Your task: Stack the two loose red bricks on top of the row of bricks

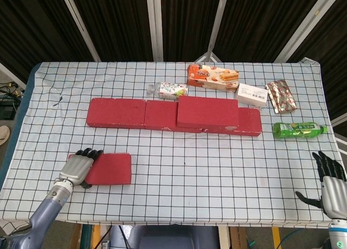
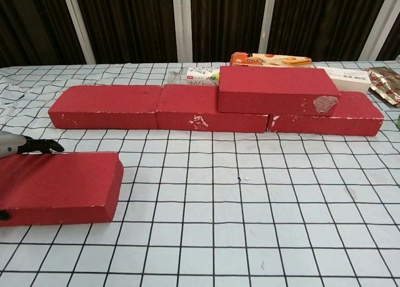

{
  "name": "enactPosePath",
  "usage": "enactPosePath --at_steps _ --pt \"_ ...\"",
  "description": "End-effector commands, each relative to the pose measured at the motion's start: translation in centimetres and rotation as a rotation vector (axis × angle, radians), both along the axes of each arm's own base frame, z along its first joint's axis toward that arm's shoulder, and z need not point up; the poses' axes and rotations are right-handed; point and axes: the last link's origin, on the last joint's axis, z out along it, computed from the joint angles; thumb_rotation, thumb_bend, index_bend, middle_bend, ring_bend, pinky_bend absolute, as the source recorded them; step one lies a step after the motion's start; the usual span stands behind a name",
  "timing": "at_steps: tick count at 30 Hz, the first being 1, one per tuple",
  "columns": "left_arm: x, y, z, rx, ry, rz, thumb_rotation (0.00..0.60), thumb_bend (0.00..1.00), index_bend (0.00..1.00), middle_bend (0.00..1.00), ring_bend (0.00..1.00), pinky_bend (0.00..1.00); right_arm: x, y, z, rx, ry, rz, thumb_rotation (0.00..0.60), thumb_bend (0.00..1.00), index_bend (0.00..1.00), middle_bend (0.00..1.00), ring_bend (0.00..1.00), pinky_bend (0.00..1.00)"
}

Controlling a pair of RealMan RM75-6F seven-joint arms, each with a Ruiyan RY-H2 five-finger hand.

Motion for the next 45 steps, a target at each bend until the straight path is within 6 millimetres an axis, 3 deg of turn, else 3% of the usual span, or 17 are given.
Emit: enactPosePath --at_steps 1,8,14,22,28,36,43,45 --pt "0.0 0.2 0.1 -0.007 0.011 0.004 0.600 0.00 0.12 0.18 0.12 0.23 0.0 0.0 0.0 -0.001 -0.003 -0.001 0.600 0.17 0.00 0.00 0.00 0.00" --pt "0.7 1.0 0.8 0.021 -0.020 0.008 0.600 0.02 0.27 0.30 0.20 0.27 0.0 0.0 0.0 -0.011 -0.009 -0.004 0.600 0.17 0.00 0.00 0.00 0.00" --pt "2.7 3.0 3.8 0.076 -0.138 -0.009 0.600 0.10 0.31 0.32 0.21 0.27 0.0 -0.1 0.0 -0.022 -0.010 -0.012 0.600 0.17 0.00 0.00 0.00 0.00" --pt "6.8 9.1 10.2 0.123 -0.219 -0.063 0.600 0.11 0.32 0.31 0.21 0.27 -0.5 -0.6 -0.3 -0.027 0.007 -0.051 0.600 0.17 0.00 0.00 0.00 0.00" --pt "8.9 13.6 12.3 0.117 -0.126 -0.129 0.600 0.12 0.35 0.31 0.21 0.27 -0.8 -1.0 -0.7 -0.017 0.021 -0.085 0.600 0.17 0.00 0.00 0.00 0.00" --pt "11.2 19.6 10.6 0.126 -0.049 -0.130 0.600 0.12 0.36 0.30 0.20 0.26 -1.6 -1.7 -0.8 -0.022 0.036 -0.143 0.600 0.17 0.00 0.00 0.00 0.00" --pt "11.4 22.8 8.6 0.087 0.036 -0.125 0.600 0.13 0.36 0.29 0.20 0.26 -2.5 -2.3 -0.6 -0.044 0.050 -0.184 0.600 0.17 0.00 0.00 0.00 0.00" --pt "11.6 23.4 7.3 0.069 0.032 -0.125 0.600 0.13 0.36 0.29 0.20 0.26 -2.5 -2.6 -0.3 -0.066 0.072 -0.162 0.600 0.17 0.00 0.00 0.00 0.00"
